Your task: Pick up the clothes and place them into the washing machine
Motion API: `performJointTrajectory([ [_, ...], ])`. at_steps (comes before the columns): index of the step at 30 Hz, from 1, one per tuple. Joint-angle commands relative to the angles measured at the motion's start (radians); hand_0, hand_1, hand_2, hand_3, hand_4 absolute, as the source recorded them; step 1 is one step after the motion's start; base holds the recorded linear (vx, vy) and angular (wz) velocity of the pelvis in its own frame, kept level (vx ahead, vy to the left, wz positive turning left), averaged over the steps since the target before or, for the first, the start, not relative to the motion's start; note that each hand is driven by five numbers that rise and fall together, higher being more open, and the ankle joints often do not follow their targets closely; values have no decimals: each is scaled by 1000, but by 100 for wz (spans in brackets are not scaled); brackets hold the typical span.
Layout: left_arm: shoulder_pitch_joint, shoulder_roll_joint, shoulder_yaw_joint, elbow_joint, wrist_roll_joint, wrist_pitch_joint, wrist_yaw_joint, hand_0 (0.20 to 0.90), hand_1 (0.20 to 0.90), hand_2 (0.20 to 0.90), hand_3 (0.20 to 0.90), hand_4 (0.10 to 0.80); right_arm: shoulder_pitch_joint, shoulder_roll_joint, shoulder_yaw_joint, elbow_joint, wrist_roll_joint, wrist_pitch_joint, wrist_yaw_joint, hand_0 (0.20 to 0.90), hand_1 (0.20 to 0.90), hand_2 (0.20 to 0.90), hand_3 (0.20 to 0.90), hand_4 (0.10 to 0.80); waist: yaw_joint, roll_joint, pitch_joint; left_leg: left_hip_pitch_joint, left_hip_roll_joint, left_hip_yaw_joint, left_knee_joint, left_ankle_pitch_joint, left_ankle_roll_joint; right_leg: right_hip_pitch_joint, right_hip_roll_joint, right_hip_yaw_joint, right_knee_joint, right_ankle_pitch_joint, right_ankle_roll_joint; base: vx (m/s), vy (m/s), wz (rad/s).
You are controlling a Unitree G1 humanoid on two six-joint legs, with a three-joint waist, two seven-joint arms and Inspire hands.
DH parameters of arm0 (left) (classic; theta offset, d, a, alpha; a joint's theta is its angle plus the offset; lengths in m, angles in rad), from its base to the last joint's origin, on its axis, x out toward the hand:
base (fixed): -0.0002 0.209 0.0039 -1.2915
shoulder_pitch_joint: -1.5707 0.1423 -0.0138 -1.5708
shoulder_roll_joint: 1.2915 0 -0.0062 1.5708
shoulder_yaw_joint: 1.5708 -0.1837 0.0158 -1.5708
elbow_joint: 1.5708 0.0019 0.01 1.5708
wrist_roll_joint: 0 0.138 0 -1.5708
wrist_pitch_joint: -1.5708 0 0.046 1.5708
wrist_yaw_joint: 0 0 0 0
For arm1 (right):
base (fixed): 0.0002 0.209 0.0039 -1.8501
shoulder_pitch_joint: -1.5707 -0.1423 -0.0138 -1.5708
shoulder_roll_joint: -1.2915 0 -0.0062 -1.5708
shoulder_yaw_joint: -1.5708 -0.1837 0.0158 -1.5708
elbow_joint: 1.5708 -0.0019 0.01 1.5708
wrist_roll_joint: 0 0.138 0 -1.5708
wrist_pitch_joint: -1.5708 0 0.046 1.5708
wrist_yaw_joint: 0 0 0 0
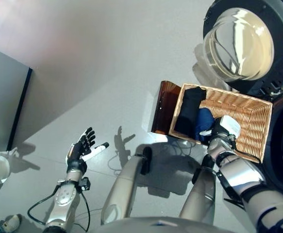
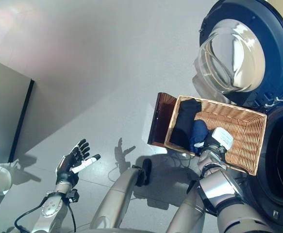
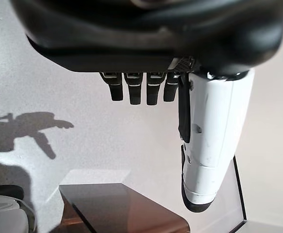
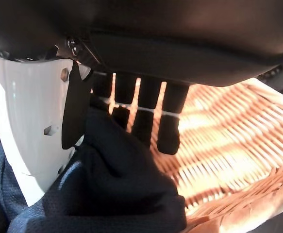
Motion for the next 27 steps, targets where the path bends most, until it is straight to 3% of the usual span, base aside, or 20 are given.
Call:
performJointTrajectory([
  [1, 40, 67, 100, -74, -21, -75, 30, 900, 900, 900, 900, 800, -18, -38, -17, -70, 102, -79, -31, 200, 200, 200, 200, 300, -9, 16, 20, 46, 37, -39, -177, 91, -64, 34, 34, 4, 79, -20, -93, 29, 3, -40],
  [2, 38, 67, 100, -69, -28, -78, 33, 900, 900, 900, 900, 800, -11, -45, -29, -91, 126, -90, -34, 200, 200, 200, 200, 300, -16, 11, 20, 58, 40, -37, -194, 98, -66, 45, 37, 3, 62, -13, -91, -72, 12, -41],
  [3, 37, 67, 97, -63, -31, -83, 33, 900, 900, 900, 900, 800, -7, -52, -38, -107, 142, -100, -38, 200, 200, 200, 200, 300, -24, 9, 25, 61, 44, -30, -227, 144, -63, 50, 40, -4, 26, 29, -97, -69, 10, -28],
  [15, 53, 52, 70, -4, -88, -110, 8, 900, 900, 900, 900, 800, 102, -88, -220, -286, 465, -282, 9, 200, 200, 200, 200, 300, -68, -24, 1, 209, 71, -29, -440, 223, -95, 202, 53, -51, -195, 91, -73, 41, -36, -10],
  [19, 37, 21, 30, 28, -111, -116, -10, 900, 900, 900, 900, 800, 196, -63, -382, -300, 802, -394, 145, 200, 200, 200, 200, 300, -76, -34, -22, 307, 88, -24, -567, 268, -107, 283, 54, -77, -307, 126, -51, 103, -40, -14],
  [27, 13, -19, 7, 60, -118, -107, -17, 900, 900, 900, 900, 800, 263, -23, -561, -301, 1178, -501, 294, 200, 200, 200, 200, 300, -88, -49, -49, 378, 110, -28, -637, 294, -121, 353, 56, -105, -371, 148, -42, 65, -40, -1],
])
